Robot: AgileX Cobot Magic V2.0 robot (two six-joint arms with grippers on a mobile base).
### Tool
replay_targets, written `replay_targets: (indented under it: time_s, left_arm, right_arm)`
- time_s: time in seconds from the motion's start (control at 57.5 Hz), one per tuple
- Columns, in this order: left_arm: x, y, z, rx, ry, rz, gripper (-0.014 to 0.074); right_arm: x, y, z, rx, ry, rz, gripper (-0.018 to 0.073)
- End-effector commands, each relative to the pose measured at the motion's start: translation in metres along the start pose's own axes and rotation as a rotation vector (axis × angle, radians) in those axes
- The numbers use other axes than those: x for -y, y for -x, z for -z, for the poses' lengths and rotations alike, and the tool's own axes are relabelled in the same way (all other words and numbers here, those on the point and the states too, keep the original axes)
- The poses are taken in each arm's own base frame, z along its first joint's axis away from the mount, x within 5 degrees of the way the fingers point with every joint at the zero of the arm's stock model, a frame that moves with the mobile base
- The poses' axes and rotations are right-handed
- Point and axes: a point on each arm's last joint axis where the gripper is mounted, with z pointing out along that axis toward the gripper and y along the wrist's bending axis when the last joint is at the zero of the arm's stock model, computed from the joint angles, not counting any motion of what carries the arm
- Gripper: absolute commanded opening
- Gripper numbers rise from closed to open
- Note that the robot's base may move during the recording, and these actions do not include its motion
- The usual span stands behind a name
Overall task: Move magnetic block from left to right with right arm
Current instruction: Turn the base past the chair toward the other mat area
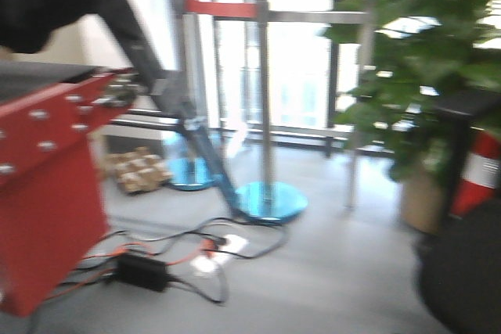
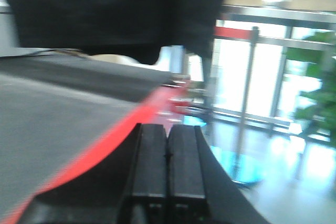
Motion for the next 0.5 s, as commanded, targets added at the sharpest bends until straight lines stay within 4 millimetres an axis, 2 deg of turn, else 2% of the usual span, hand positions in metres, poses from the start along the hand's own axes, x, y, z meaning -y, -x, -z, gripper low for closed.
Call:
replay_targets:
  time_s: [0.0,0.487]
  left_arm:
    - [-0.0002,0.0057,0.0009,0.087,-0.003,0.006,-0.0126]
    - [-0.0002,0.0057,0.0009,0.087,-0.003,0.006,-0.0126]
  right_arm:
    - [-0.0006,0.0168,0.0003,0.107,0.007,0.009,0.0228]
    - [-0.0006,0.0168,0.0003,0.107,0.007,0.009,0.0228]
